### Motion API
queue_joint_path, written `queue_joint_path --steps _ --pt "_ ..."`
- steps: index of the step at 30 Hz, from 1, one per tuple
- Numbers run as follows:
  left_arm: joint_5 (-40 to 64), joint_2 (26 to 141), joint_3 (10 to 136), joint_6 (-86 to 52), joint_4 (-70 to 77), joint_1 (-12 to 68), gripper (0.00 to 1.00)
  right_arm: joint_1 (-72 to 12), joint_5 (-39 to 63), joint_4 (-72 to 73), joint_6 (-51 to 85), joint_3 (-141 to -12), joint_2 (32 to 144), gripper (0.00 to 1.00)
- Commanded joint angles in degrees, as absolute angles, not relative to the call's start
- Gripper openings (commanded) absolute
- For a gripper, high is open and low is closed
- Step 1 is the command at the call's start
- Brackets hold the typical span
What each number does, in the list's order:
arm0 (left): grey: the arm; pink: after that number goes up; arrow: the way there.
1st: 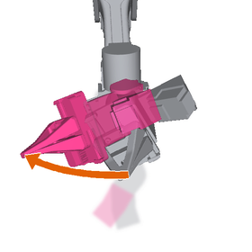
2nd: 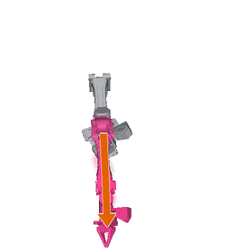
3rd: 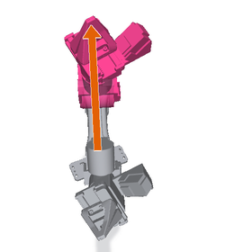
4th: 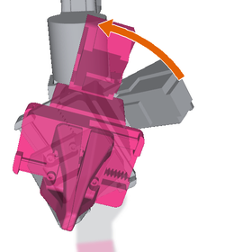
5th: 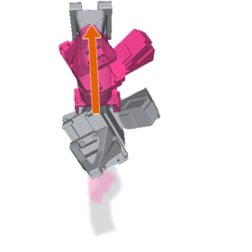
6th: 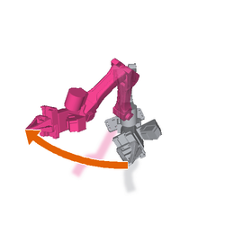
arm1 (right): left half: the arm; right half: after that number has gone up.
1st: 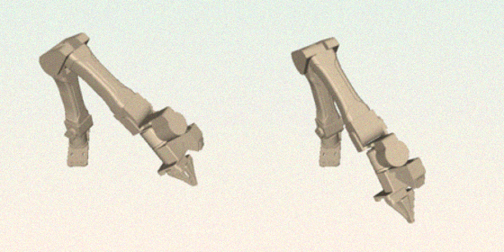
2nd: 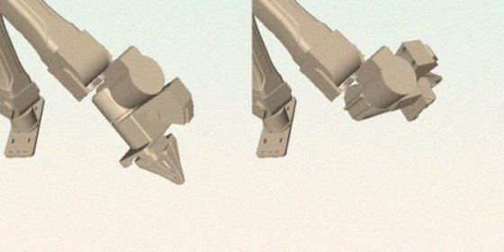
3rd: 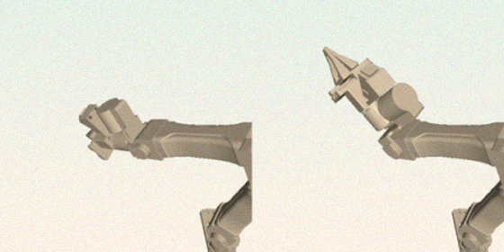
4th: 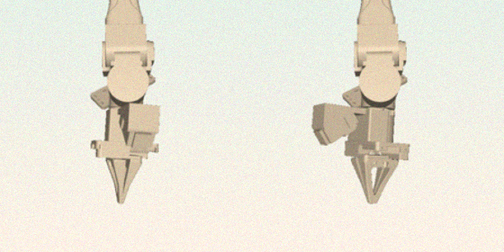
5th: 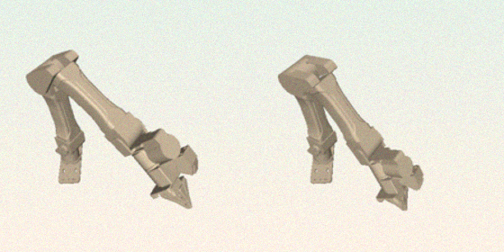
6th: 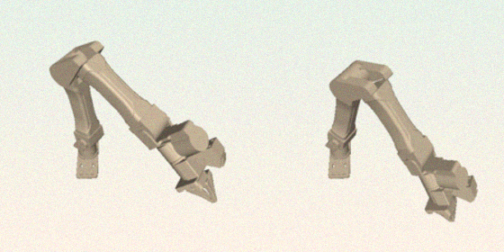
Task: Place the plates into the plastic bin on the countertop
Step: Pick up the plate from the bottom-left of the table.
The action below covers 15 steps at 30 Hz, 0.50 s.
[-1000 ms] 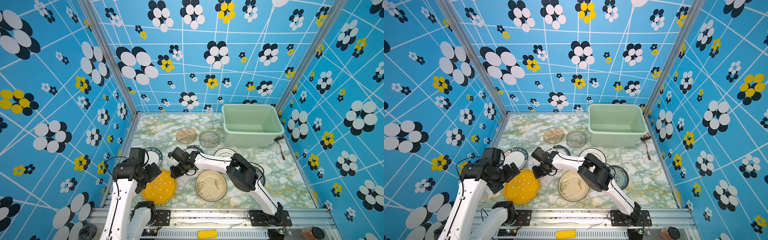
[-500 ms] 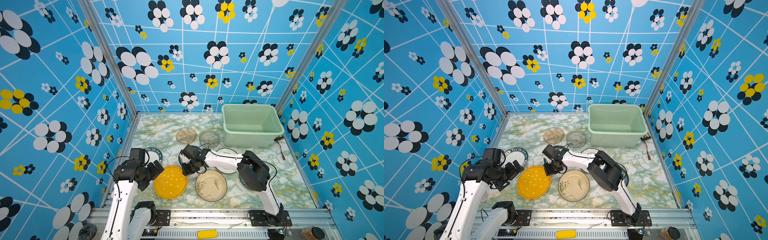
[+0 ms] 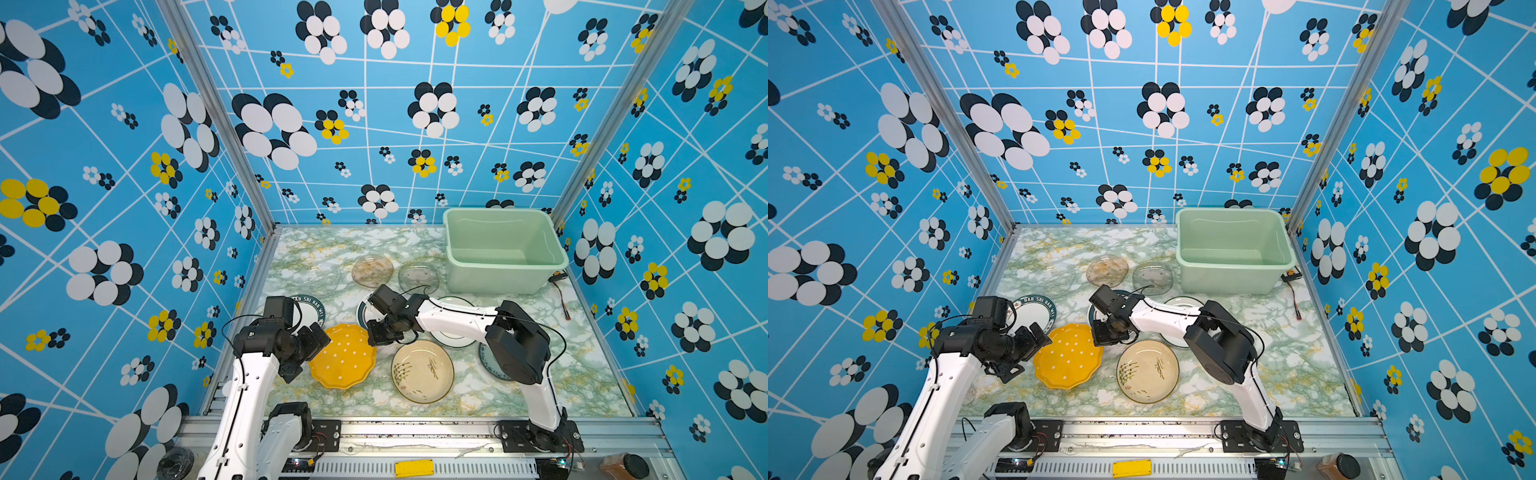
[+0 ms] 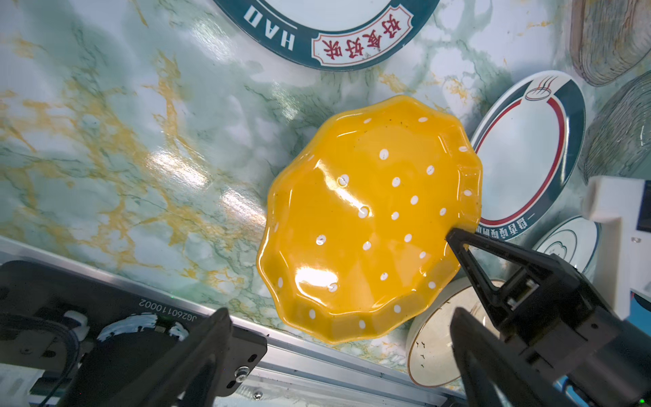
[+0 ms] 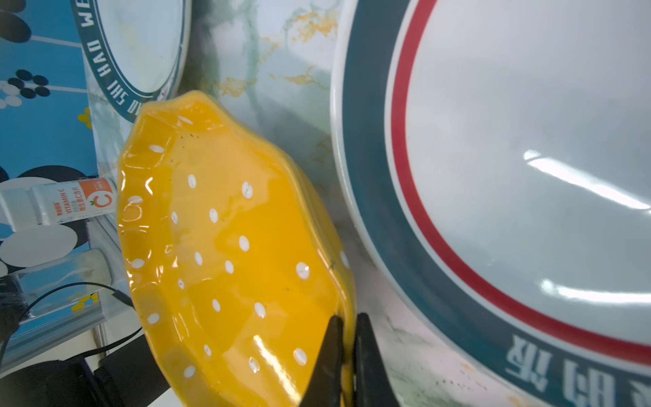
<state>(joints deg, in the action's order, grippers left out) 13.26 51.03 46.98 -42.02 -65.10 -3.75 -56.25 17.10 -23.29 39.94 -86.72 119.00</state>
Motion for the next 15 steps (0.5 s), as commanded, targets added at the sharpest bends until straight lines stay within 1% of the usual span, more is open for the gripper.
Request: queue_joint_path --steps 1,9,15 --pt "11.87 51.94 46.26 -42.90 -65.80 -4.15 0.97 -55.57 21.58 -17.75 42.78 -87.41 113.61 0.00" --pt "10.59 52.91 46.98 -42.25 -66.44 -4.19 0.97 -54.43 21.87 -18.41 43.02 -88.40 111.80 0.00" --pt "13.41 52.23 46.34 -40.97 -63.62 -4.08 0.91 -53.79 23.76 -18.48 43.89 -90.10 111.36 0.00"
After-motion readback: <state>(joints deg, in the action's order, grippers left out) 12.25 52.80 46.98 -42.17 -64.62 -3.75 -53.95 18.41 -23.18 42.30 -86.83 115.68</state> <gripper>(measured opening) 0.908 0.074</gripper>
